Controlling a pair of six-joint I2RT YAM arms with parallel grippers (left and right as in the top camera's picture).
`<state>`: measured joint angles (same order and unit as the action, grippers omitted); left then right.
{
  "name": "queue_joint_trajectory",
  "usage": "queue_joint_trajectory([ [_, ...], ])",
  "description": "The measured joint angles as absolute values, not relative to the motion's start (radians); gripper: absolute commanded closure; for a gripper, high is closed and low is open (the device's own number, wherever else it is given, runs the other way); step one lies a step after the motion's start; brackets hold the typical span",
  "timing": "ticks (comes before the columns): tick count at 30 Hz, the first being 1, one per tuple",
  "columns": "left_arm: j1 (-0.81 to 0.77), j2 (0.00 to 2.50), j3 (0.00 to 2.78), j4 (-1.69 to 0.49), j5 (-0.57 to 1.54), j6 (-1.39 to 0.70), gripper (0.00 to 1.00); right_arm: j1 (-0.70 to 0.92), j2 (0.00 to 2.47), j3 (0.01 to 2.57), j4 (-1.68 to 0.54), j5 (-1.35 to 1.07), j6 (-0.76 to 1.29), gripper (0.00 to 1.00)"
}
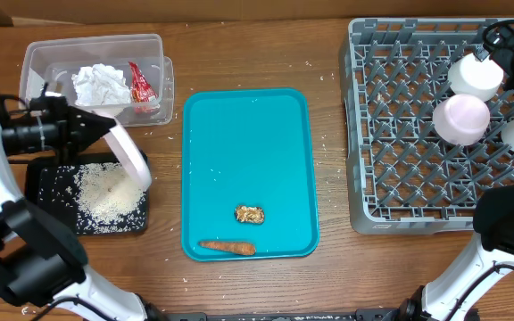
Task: Sort waste into correct bins and load items into the dishwasher
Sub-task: 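Tilt the plate with the left gripper to dump rice onto the black tray, then carry the emptied plate back and set it on the teal tray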
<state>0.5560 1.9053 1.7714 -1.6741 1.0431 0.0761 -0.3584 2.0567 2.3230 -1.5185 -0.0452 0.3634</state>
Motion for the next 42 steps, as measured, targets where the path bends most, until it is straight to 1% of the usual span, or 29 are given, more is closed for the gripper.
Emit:
queue_joint_trajectory([
  [6,0.438,1.856,1.771,-1.601,0.889,-0.008,0.96,-0.358,2.057,2.323,-1.519,-0.045,0.363,0.0],
  [9,0.336,1.853,1.771,-1.552,0.828,-0.045,0.96,-0.358,2.057,2.323,-1.519,-0.045,0.363,0.0],
  [15,0.072,1.853,1.771,-1.461,0.681,-0.142,0.96,-0.358,2.057,2.323,-1.519,-0.045,0.363,0.0],
  [22,-0.154,1.853,1.771,-1.346,0.591,-0.192,0.96,-0.358,2.057,2.323,-1.518,-0.045,0.364,0.0],
  [25,-0.233,1.853,1.771,-1.259,0.529,-0.201,0.96,-0.358,2.057,2.323,-1.519,-0.045,0.363,0.0],
  [29,-0.345,1.853,1.77,-1.151,0.358,-0.208,0.96,-0.358,2.057,2.323,-1.518,-0.045,0.364,0.0],
  [37,-0.529,1.853,1.769,-1.078,0.088,-0.208,0.96,-0.358,2.057,2.323,-1.518,-0.046,0.364,0.0],
  [42,-0.595,1.868,1.769,-1.065,0.006,-0.208,0.95,-0.358,2.057,2.323,-1.519,-0.045,0.364,0.0],
])
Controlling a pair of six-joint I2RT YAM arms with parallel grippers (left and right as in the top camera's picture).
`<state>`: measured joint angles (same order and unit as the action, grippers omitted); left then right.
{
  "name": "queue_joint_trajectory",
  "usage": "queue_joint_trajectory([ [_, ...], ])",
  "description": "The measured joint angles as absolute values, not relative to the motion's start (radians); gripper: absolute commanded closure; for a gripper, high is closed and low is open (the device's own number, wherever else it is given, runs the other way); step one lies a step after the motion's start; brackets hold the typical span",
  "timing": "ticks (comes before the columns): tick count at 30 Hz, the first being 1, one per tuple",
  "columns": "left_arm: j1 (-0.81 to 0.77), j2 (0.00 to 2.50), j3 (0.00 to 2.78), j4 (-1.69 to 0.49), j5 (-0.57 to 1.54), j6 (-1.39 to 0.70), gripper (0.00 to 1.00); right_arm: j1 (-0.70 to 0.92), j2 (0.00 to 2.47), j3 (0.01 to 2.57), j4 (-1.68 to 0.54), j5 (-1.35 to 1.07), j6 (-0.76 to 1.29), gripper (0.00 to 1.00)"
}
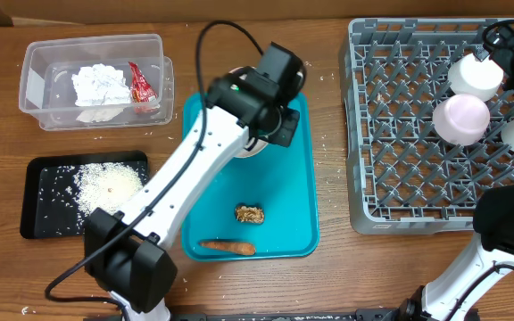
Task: Sort waste into correct bins and load items into the dishwasher
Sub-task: 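Carry the emptied plate back and set it on the teal tray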
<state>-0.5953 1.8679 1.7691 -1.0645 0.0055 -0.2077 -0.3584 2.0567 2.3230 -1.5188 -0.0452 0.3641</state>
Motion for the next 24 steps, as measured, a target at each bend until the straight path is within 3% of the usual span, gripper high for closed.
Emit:
queue_joint_trajectory([
  [8,-0.604,2.012,1.766,-1.076,-0.031,-0.208,0.95,-0.358,2.057,2.323,-1.518,-0.045,0.366,0.0],
  [11,-0.604,2.046,1.76,-1.076,-0.033,-0.208,0.83,-0.358,2.057,2.323,-1.518,-0.045,0.365,0.0],
  [14,-0.604,2.06,1.76,-1.076,-0.038,-0.209,0.56,-0.358,2.057,2.323,-1.519,-0.046,0.366,0.0],
  [24,-0.602,2.062,1.79,-1.154,-0.042,-0.208,0.64,-0.358,2.057,2.323,-1.518,-0.045,0.365,0.0],
])
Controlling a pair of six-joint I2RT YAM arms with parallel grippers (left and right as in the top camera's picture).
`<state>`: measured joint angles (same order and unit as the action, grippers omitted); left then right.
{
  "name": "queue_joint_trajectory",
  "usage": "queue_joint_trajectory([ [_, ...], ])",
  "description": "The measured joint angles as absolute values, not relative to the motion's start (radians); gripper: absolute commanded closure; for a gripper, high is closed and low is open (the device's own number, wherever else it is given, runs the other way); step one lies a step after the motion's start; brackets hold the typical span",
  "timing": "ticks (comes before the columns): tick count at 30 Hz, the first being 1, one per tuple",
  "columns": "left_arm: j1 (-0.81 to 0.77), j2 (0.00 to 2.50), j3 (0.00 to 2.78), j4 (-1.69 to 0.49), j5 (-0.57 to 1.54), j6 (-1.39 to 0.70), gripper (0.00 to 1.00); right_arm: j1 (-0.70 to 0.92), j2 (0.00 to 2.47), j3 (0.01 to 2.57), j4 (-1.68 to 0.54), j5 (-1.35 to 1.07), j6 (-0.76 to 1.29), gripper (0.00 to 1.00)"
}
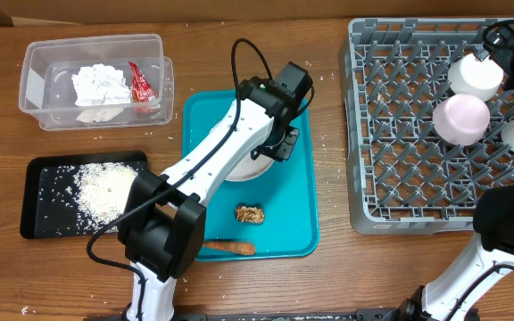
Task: Sort waste into correct bins and load items into the dishwasher
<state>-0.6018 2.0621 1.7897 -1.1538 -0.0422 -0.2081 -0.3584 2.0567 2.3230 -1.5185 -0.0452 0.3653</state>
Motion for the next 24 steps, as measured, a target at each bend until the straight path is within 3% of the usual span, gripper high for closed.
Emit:
queue_joint_trajectory([
  [7,-0.541,2.063,2.021,-1.251,-0.054,-0.211,0.63,-0.358,2.057,2.323,-1.518,-0.045,0.366,0.0],
  [8,-0.519,2.063,2.056,-1.258,-0.056,-0.212,0.59,-0.358,2.057,2.323,-1.519,-0.045,0.366,0.0],
  [9,-0.491,2.063,2.09,-1.262,-0.058,-0.216,0.46,-0.358,2.057,2.323,-1.519,-0.045,0.366,0.0],
  [11,-0.433,2.063,2.136,-1.26,-0.06,-0.239,0.09,-0.358,2.057,2.323,-1.519,-0.045,0.366,0.0],
  [12,-0.402,2.063,2.154,-1.258,-0.062,-0.258,0.02,-0.358,2.057,2.323,-1.519,-0.045,0.365,0.0],
  [24,-0.015,2.063,2.186,-1.274,-0.028,-0.422,0.0,-0.358,2.057,2.323,-1.524,-0.178,0.367,0.0],
])
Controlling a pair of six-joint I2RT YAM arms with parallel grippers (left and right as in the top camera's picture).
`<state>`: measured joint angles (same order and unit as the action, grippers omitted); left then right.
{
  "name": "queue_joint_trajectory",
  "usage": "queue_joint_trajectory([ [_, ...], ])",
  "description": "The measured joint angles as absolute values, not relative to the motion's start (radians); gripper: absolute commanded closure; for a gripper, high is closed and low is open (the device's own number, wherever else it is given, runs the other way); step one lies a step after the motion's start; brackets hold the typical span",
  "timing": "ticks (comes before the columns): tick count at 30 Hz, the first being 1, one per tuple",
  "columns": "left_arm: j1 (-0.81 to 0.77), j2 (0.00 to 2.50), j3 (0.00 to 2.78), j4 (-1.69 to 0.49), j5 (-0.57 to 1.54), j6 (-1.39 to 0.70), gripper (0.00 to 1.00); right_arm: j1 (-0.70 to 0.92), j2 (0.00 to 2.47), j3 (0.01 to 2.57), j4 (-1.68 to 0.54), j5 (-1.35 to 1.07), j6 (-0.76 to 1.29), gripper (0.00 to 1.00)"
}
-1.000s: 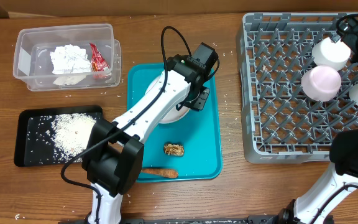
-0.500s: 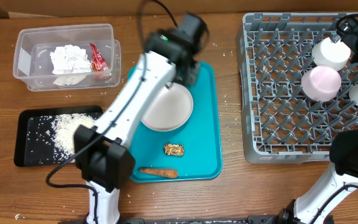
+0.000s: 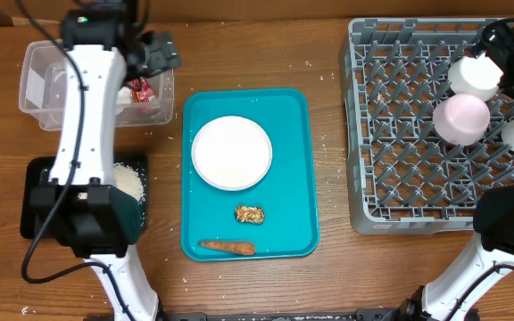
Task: Sort waste into correct bins and load items into the dishwasher
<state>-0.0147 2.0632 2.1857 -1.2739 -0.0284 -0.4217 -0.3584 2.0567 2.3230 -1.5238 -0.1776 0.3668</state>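
Observation:
A round white plate lies flat on the upper half of the teal tray. Lower on the tray sit a small golden-brown food scrap and a carrot piece. My left gripper is up at the back left, over the right end of the clear bin; its fingers look spread and hold nothing. My right gripper is at the far right corner of the grey dish rack, and its jaws are not readable. A pink cup and a white cup rest in the rack.
The clear bin holds crumpled white tissue and a red wrapper. A black tray with spilled rice lies front left, mostly under my left arm. Rice grains dot the wooden table.
The plate was under my left gripper on the tray; now it lies alone there, and the left gripper has moved away to the back left over the clear bin. The right arm is unchanged.
First my left gripper held the plate tilted over the black tray, rice piled beneath it. Then it was over the top of the teal tray with the plate, then lower at the tray. Now the plate rests on the tray, released, and the gripper is by the clear bin.

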Motion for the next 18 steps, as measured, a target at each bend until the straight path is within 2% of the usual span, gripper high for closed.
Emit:
queue_joint_trajectory([
  [7,0.075,2.063,2.186,-1.283,-0.018,-0.434,0.0,-0.305,2.057,2.322,-1.496,-0.535,0.258,0.03],
  [9,0.076,2.063,2.186,-1.283,-0.018,-0.437,0.0,-0.241,2.057,2.32,-1.496,-0.543,0.226,0.03],
  [11,0.076,2.063,2.186,-1.283,-0.015,-0.439,0.0,-0.134,2.057,2.31,-1.496,-0.517,0.202,0.0],
  [18,0.074,2.063,2.186,-1.283,-0.011,-0.439,0.0,0.243,2.074,2.288,-1.42,-0.376,0.171,0.0],
])
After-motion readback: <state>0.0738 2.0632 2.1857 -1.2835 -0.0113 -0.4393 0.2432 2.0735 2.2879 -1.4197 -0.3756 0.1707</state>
